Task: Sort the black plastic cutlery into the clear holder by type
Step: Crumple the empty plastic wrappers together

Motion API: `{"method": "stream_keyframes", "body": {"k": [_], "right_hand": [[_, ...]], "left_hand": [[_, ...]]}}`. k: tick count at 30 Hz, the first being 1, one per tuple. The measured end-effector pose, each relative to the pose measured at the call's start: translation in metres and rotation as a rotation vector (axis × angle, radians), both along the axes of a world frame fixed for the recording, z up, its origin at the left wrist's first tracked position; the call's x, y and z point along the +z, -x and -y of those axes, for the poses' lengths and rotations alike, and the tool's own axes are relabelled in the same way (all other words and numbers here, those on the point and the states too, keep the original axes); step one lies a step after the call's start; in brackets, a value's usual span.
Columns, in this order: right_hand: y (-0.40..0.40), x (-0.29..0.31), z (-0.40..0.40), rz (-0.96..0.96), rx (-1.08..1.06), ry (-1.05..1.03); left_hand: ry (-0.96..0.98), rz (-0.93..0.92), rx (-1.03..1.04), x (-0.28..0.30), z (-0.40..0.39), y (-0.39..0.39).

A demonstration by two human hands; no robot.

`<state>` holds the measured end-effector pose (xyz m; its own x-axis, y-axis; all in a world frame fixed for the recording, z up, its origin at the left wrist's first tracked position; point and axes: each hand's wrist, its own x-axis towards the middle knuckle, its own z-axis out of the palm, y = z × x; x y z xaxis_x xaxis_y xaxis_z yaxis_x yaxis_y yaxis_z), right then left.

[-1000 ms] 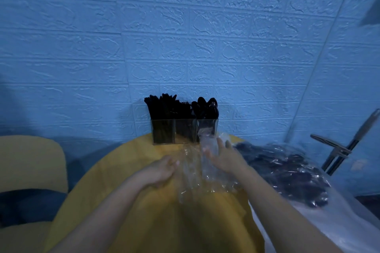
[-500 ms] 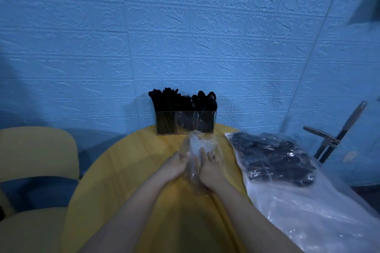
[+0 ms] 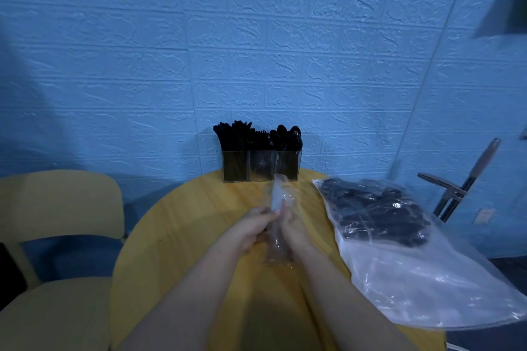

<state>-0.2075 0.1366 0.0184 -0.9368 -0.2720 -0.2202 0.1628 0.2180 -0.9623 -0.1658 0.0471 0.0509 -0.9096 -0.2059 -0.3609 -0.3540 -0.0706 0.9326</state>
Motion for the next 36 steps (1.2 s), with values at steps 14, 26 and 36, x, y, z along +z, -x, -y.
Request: {"method": "stream_keyframes", "body": {"k": [14, 26, 36], "right_hand": [[-0.002, 0.003, -0.019, 0.11, -0.213, 0.217], [-0.013, -0.002, -0.026, -0.177, -0.54, 0.127], [-0.027, 0.001, -0.022, -0.095, -0.443, -0.049]], "left_hand": [[0.651, 0.04, -0.075, -0.012, -0.033, 0.015], [0.697, -0.066, -0.068, -0.03, -0.049, 0.016], [0.402, -0.093, -0.11, -0.031, -0.027, -0.004]]}}
